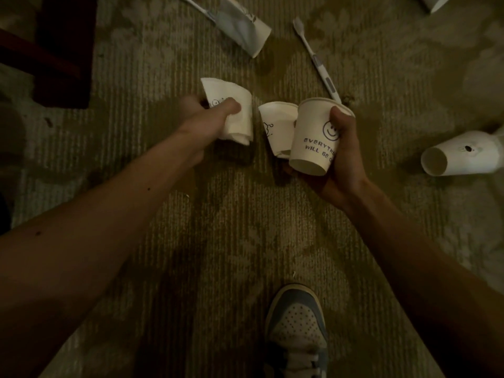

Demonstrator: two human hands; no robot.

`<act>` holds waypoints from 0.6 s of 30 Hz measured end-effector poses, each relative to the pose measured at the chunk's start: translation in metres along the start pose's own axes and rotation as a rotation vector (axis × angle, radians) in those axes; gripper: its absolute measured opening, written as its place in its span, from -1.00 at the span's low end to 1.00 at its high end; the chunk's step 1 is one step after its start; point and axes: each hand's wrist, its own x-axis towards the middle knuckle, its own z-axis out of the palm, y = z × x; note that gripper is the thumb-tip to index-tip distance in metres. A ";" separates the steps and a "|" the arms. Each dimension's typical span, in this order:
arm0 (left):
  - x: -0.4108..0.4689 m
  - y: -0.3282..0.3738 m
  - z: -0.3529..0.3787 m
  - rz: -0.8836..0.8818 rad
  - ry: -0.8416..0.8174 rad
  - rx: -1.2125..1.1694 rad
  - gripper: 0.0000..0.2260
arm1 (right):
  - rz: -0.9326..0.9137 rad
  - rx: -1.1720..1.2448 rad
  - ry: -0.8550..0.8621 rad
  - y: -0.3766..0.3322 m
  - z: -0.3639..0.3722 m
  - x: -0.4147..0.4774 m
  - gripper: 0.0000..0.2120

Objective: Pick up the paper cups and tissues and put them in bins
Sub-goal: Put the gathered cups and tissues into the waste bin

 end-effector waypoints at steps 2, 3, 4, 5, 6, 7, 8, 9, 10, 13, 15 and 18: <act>-0.006 0.000 -0.007 -0.023 -0.067 -0.016 -0.57 | 0.007 0.010 -0.015 0.001 0.001 -0.002 -0.45; -0.009 0.000 -0.012 -0.033 -0.092 -0.046 -0.56 | 0.008 0.029 -0.016 0.001 0.002 -0.003 -0.45; -0.012 0.002 -0.019 -0.044 -0.111 -0.091 -0.54 | 0.005 0.059 -0.019 0.002 0.004 -0.004 -0.44; -0.015 0.005 -0.027 -0.056 -0.130 -0.136 -0.53 | 0.001 0.091 -0.027 0.002 0.007 -0.006 -0.43; -0.018 0.010 -0.036 -0.068 -0.157 -0.167 -0.56 | -0.002 0.116 -0.038 0.002 0.011 -0.007 -0.42; -0.022 0.015 -0.046 -0.074 -0.193 -0.181 -0.62 | 0.001 0.126 -0.047 0.002 0.016 -0.009 -0.40; -0.026 0.020 -0.055 -0.075 -0.235 -0.184 -0.69 | 0.004 0.121 -0.053 0.003 0.021 -0.010 -0.40; -0.033 0.025 -0.064 -0.071 -0.279 -0.182 -0.76 | 0.002 0.107 -0.062 0.004 0.027 -0.011 -0.41; -0.039 0.029 -0.072 -0.067 -0.312 -0.179 -0.81 | -0.007 0.087 -0.079 0.005 0.034 -0.013 -0.43; -0.062 0.042 -0.091 -0.025 -0.359 -0.141 -0.85 | -0.031 0.009 -0.173 0.004 0.063 -0.017 -0.50; -0.078 0.055 -0.104 0.018 -0.363 -0.084 -0.86 | -0.046 -0.060 -0.228 0.000 0.089 -0.021 -0.53; -0.100 0.079 -0.134 0.108 -0.307 -0.022 -0.80 | -0.092 -0.113 -0.337 -0.006 0.129 -0.029 -0.54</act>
